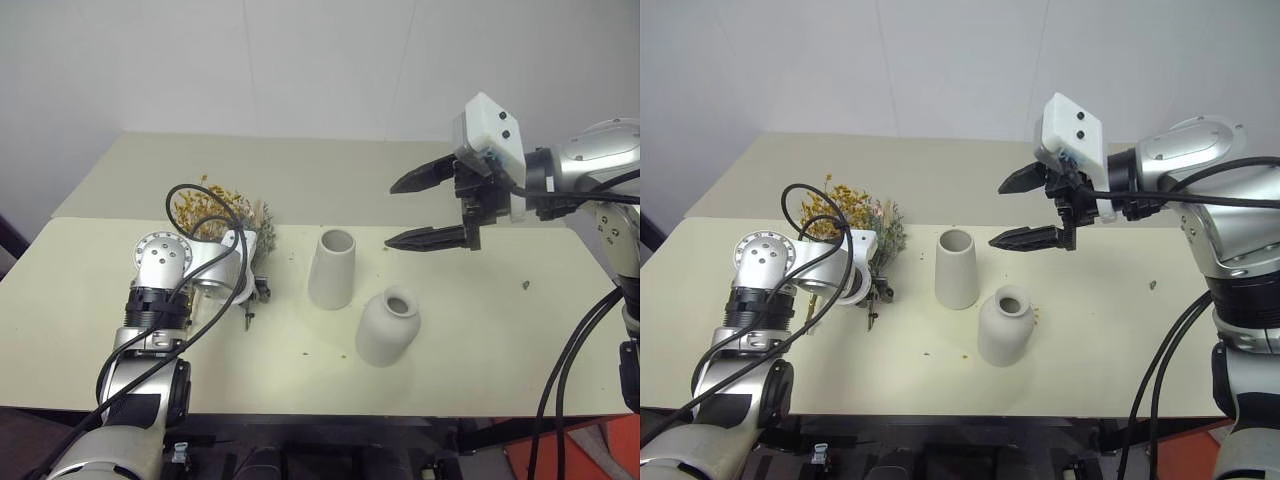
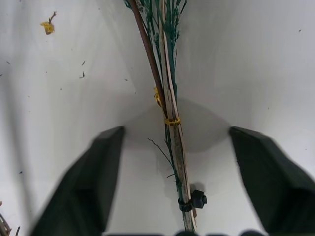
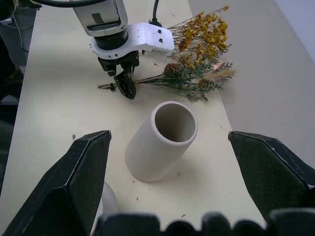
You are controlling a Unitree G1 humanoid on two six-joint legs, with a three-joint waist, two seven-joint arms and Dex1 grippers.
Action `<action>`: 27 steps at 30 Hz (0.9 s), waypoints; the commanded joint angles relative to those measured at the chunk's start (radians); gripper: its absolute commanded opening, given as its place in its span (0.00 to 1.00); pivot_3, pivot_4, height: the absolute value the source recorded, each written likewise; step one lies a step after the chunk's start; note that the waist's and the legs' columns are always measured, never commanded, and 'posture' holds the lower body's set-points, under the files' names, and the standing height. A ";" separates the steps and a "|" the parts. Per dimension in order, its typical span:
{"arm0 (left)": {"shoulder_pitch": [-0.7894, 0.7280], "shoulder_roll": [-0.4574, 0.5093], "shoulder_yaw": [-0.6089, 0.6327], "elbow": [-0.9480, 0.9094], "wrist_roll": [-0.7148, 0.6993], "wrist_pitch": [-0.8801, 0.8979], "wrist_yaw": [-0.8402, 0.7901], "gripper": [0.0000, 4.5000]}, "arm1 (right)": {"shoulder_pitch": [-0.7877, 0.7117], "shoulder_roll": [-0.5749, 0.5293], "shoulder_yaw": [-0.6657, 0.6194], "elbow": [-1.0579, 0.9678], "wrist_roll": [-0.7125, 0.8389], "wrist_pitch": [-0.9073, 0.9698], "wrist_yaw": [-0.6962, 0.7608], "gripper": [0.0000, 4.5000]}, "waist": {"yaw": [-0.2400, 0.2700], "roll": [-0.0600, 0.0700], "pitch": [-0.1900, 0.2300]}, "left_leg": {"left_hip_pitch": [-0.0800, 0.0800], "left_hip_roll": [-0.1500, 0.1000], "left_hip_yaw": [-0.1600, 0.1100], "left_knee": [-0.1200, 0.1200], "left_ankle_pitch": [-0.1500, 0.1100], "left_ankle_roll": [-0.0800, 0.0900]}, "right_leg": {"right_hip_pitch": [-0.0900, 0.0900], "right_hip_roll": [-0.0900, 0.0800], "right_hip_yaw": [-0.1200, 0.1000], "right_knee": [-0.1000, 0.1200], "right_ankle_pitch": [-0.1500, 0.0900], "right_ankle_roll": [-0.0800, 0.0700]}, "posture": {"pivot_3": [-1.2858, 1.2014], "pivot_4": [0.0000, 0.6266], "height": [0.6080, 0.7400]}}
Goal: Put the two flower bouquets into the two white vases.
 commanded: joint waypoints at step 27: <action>-0.011 -0.002 0.114 -0.387 0.325 -0.049 -0.298 0.00 | 0.037 -0.003 -0.081 -0.021 -0.008 0.010 -0.047 1.00 | -0.003 0.000 0.000 | 0.002 0.000 -0.001 0.000 0.000 0.000 | 0.004 0.000 -0.001 -0.003 0.000 0.000 | 0.52 0.24 1.00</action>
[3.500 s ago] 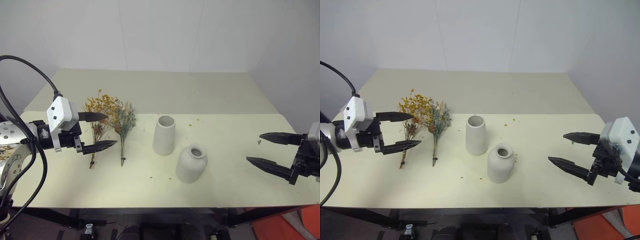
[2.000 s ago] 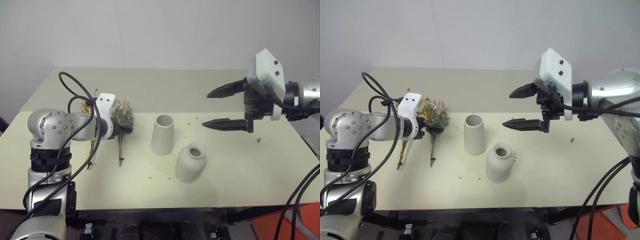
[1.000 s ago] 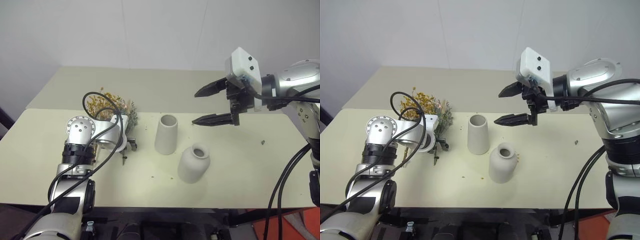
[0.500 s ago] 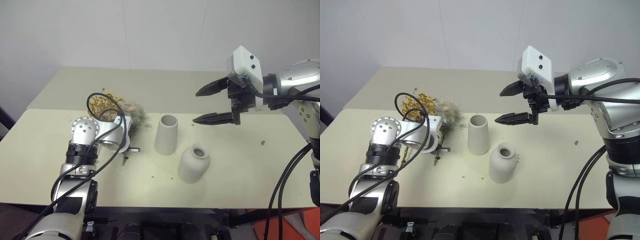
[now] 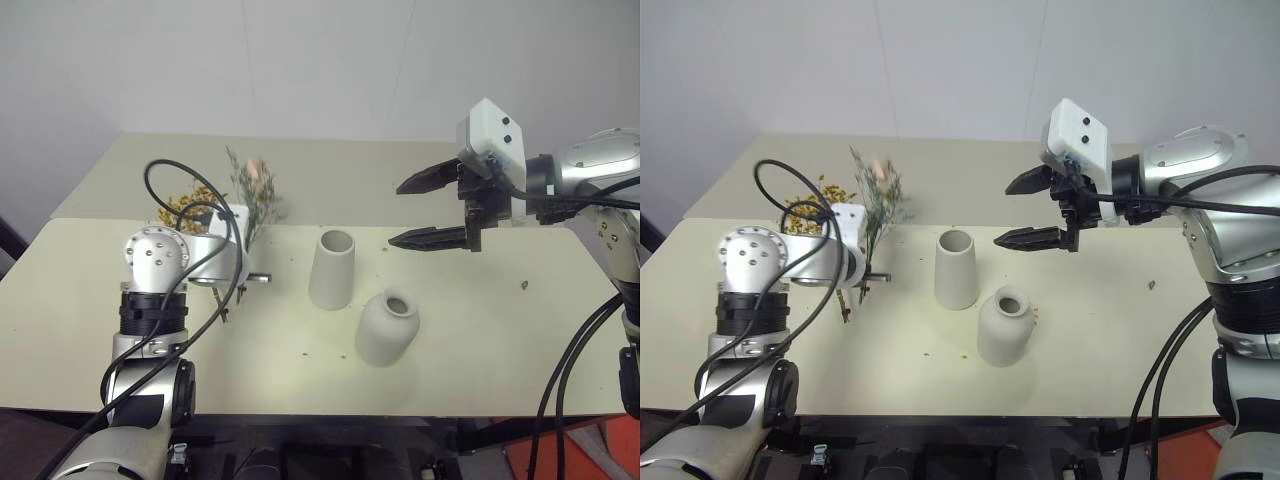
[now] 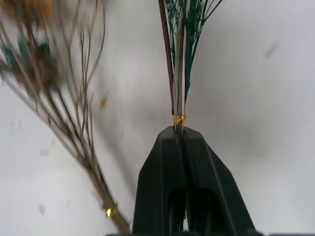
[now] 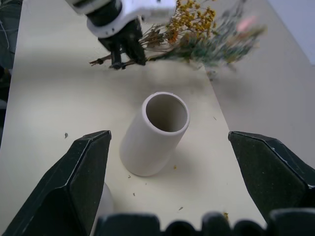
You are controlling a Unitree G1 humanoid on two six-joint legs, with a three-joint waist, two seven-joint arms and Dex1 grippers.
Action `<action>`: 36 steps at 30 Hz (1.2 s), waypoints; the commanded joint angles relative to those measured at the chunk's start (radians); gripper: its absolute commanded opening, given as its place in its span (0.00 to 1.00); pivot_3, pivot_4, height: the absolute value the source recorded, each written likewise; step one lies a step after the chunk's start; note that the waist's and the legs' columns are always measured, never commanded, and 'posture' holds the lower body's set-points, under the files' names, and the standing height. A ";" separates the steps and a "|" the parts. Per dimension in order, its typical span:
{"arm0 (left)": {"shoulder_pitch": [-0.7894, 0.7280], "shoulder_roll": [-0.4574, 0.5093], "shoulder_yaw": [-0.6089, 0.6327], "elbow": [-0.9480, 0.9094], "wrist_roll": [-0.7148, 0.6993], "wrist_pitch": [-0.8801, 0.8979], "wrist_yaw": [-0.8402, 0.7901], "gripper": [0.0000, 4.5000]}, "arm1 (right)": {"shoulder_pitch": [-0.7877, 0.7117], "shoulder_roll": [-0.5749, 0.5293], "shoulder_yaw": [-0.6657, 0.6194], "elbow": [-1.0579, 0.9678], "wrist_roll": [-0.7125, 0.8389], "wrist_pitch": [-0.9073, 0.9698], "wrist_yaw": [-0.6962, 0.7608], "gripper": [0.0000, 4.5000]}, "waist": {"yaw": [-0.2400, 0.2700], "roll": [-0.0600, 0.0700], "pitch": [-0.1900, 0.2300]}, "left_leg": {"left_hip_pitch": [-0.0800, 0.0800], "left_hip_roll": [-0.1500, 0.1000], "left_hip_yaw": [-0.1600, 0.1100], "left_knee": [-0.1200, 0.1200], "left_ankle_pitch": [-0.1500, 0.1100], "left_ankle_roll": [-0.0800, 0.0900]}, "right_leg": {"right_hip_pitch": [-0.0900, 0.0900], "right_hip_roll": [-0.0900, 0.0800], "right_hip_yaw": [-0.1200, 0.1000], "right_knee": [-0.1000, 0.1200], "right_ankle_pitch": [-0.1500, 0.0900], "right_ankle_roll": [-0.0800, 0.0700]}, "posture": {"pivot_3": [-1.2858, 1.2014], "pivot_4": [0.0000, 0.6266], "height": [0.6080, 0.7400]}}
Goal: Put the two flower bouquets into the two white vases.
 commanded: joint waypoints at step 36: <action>0.082 -0.020 0.027 -0.295 0.128 -0.724 -1.508 0.00 | 0.592 -0.241 -0.646 -0.419 0.254 0.174 -0.071 1.00 | -0.008 0.000 0.000 | 0.002 0.002 0.002 0.001 0.000 0.001 | 0.004 0.001 0.000 -0.002 -0.005 0.008 | 0.52 0.24 1.00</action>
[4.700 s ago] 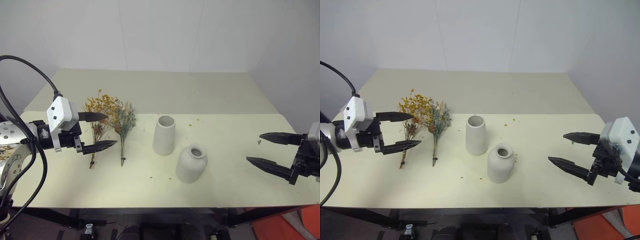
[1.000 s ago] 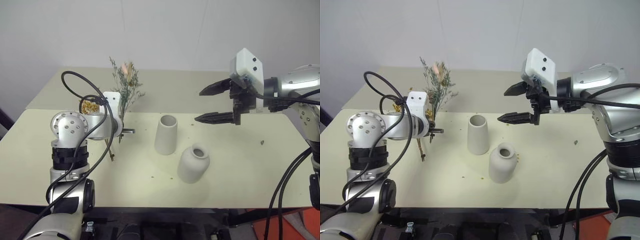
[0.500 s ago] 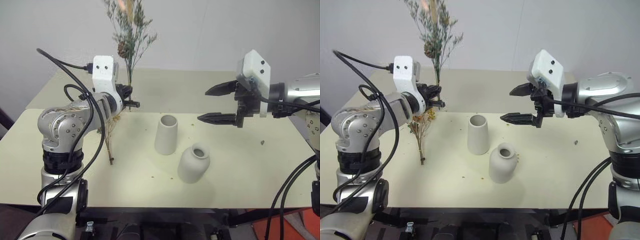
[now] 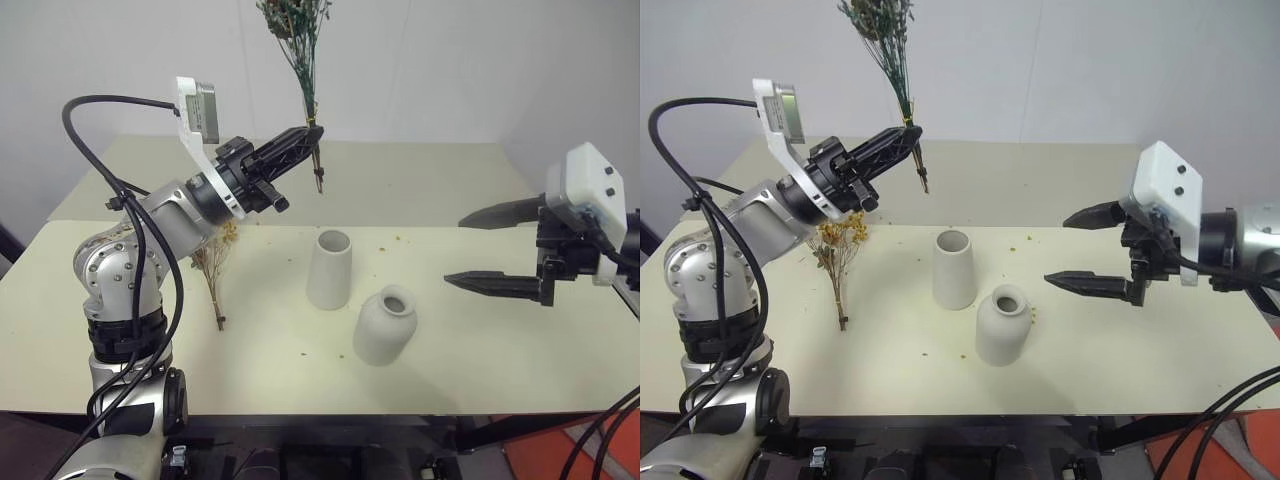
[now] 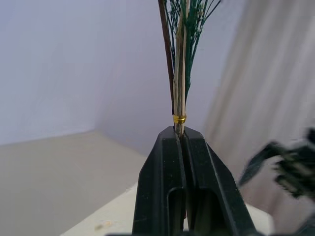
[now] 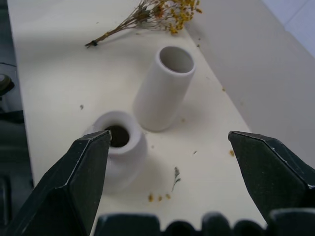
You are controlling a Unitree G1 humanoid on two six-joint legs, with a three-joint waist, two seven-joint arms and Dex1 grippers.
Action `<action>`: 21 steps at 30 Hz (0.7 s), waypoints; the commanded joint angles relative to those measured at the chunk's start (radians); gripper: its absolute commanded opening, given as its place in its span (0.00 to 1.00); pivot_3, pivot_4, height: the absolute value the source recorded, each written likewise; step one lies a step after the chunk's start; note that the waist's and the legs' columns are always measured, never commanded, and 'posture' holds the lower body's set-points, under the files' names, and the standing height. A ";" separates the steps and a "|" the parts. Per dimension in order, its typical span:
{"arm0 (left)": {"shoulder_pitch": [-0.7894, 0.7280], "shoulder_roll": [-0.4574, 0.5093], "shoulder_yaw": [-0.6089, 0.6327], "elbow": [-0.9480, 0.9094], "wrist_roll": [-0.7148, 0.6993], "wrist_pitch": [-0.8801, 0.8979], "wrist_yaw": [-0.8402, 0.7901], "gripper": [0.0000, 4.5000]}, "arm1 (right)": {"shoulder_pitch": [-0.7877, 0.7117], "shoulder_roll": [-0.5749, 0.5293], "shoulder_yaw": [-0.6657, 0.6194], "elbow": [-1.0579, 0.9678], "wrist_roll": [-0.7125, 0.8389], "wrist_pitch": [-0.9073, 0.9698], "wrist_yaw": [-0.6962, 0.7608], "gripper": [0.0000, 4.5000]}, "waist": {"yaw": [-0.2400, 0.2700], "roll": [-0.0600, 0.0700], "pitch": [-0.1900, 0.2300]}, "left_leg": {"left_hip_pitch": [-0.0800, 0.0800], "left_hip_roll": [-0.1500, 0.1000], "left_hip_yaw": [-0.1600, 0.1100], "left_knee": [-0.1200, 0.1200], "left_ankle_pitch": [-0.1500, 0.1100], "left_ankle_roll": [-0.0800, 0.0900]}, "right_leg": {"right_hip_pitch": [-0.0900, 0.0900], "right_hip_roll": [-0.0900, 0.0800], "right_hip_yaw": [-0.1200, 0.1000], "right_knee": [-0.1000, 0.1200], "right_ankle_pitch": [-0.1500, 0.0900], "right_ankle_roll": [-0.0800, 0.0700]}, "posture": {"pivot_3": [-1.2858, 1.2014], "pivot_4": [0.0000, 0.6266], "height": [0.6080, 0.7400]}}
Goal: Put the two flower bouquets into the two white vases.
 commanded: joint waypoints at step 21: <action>0.026 -0.138 -0.299 0.252 0.230 -0.261 -0.583 0.00 | 0.391 -0.017 -0.417 -0.236 0.122 0.133 -0.107 1.00 | 0.010 0.000 0.000 | 0.000 0.000 0.000 0.001 -0.001 0.001 | 0.003 0.000 -0.001 -0.003 -0.001 0.001 | 0.52 0.24 1.00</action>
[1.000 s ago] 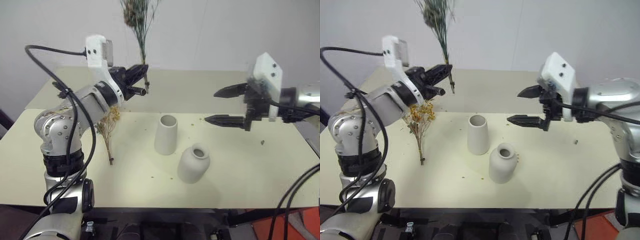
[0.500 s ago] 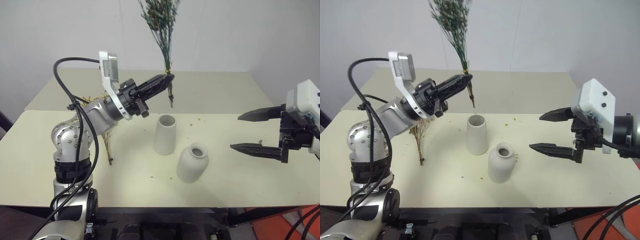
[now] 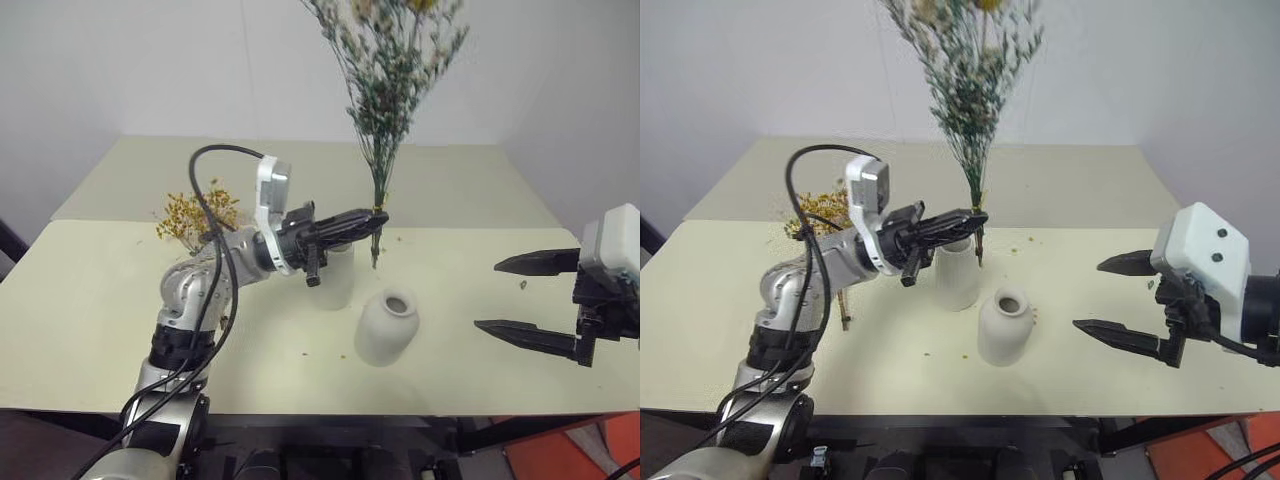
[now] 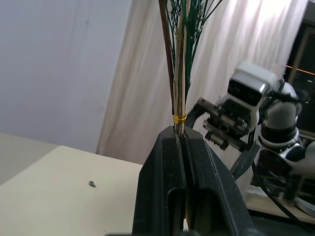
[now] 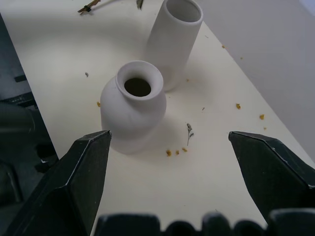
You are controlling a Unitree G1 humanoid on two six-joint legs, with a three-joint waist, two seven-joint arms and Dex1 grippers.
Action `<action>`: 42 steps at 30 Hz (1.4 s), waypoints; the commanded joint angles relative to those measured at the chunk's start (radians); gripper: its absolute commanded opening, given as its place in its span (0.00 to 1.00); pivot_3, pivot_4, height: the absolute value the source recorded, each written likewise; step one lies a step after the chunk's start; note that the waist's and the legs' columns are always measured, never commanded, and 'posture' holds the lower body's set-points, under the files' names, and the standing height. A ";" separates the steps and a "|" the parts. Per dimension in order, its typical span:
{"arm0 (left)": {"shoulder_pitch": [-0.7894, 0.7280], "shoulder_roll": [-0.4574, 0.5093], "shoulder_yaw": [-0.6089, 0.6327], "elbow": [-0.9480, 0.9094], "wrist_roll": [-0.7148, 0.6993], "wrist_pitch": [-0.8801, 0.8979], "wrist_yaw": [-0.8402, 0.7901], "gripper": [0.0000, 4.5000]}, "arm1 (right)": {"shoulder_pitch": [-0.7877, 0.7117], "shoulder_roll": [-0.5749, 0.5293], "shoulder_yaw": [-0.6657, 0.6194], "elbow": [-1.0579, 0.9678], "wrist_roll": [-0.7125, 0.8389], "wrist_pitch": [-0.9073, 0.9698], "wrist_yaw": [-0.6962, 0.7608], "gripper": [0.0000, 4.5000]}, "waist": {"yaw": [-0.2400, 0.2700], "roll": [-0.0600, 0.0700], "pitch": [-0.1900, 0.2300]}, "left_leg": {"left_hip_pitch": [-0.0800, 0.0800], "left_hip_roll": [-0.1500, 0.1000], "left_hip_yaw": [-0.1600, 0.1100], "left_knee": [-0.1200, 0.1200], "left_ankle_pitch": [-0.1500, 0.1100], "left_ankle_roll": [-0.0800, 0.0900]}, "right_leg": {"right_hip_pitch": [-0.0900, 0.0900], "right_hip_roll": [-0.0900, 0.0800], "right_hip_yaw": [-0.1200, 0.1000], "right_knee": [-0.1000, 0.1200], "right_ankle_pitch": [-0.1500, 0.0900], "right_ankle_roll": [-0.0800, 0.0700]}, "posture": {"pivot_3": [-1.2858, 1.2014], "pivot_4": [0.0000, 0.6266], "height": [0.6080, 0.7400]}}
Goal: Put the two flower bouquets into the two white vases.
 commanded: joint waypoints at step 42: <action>0.012 -0.162 -0.159 0.219 0.341 -0.326 -0.282 0.00 | 0.119 -0.013 -0.217 -0.069 0.150 0.066 -0.110 1.00 | 0.013 0.000 0.000 | -0.002 0.000 0.000 0.000 -0.001 0.002 | 0.002 0.000 0.000 -0.008 0.002 0.003 | 0.52 0.24 1.00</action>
